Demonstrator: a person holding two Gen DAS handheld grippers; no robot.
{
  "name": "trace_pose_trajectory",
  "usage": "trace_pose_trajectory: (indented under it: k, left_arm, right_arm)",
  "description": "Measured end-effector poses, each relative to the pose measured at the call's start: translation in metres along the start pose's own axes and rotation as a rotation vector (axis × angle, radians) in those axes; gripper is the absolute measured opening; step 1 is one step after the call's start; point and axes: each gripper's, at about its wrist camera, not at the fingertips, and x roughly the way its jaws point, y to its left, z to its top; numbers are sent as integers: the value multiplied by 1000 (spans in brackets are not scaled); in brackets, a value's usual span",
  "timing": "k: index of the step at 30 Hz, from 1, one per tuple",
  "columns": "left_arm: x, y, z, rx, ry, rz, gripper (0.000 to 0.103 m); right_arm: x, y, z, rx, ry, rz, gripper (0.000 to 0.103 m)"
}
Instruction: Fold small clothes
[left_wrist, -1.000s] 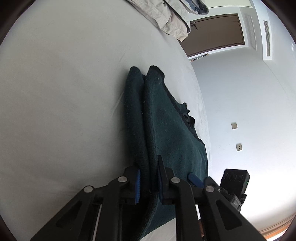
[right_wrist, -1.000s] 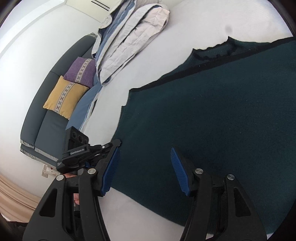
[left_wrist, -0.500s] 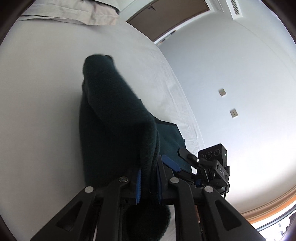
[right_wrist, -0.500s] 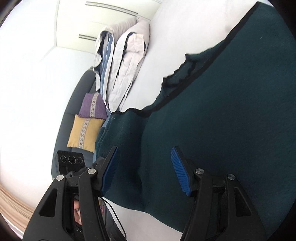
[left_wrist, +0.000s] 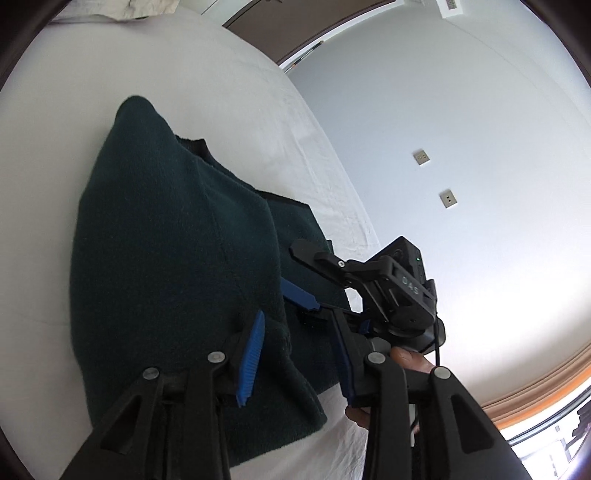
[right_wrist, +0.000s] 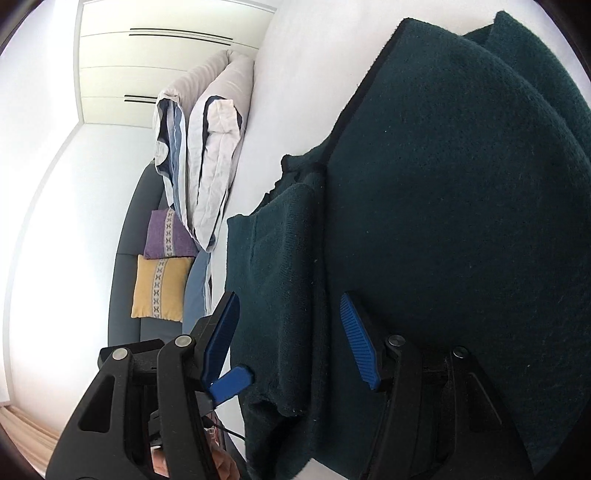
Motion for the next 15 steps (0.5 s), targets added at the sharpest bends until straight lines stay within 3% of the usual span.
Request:
trace_pose_trajectory:
  k: [4, 11, 14, 15]
  left_arm:
    - [-17, 3, -17, 59, -14, 65, 38]
    - [-9, 21, -48, 49, 26, 91, 38]
    - [-13, 17, -56, 72, 24, 100, 38]
    - [-15, 17, -57, 78, 25, 102, 38]
  right_arm:
    - [10, 10, -9, -14, 52, -66, 56]
    - [34, 34, -21, -70, 133, -174, 54]
    - [48, 42, -22, -133, 154, -280, 19]
    - [50, 43, -22, -147, 157, -296, 15]
